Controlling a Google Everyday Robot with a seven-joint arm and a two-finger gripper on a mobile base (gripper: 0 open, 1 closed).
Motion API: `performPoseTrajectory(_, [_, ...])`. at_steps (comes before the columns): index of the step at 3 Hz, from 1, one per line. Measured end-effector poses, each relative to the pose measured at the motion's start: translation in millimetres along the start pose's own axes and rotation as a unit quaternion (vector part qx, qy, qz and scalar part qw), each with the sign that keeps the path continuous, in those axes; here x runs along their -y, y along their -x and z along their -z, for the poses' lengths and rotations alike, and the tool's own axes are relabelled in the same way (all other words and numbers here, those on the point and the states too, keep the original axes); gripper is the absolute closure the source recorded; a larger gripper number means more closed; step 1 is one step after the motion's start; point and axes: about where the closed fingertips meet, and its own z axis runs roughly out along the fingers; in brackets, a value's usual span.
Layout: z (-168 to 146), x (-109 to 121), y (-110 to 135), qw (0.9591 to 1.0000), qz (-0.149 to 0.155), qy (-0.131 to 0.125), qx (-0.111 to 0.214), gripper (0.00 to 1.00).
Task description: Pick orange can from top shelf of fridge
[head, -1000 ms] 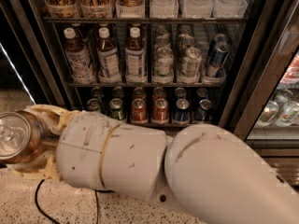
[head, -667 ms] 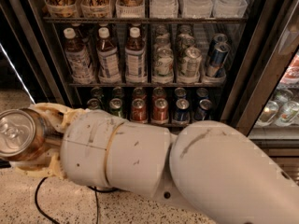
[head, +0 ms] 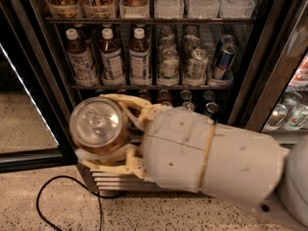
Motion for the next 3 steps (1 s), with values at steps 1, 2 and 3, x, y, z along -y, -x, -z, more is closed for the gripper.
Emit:
performPoseTrajectory(1, [49,12,0,0.9996,0.003,-0.023,-0.012,1.00])
performPoseTrajectory(2, [92,22,-2,0.9978,0.005,-0.058,-0.030,1.00])
performPoseTrajectory(3, [130,28,-2,0.9948,0.008,-0.090,-0.048,1.00])
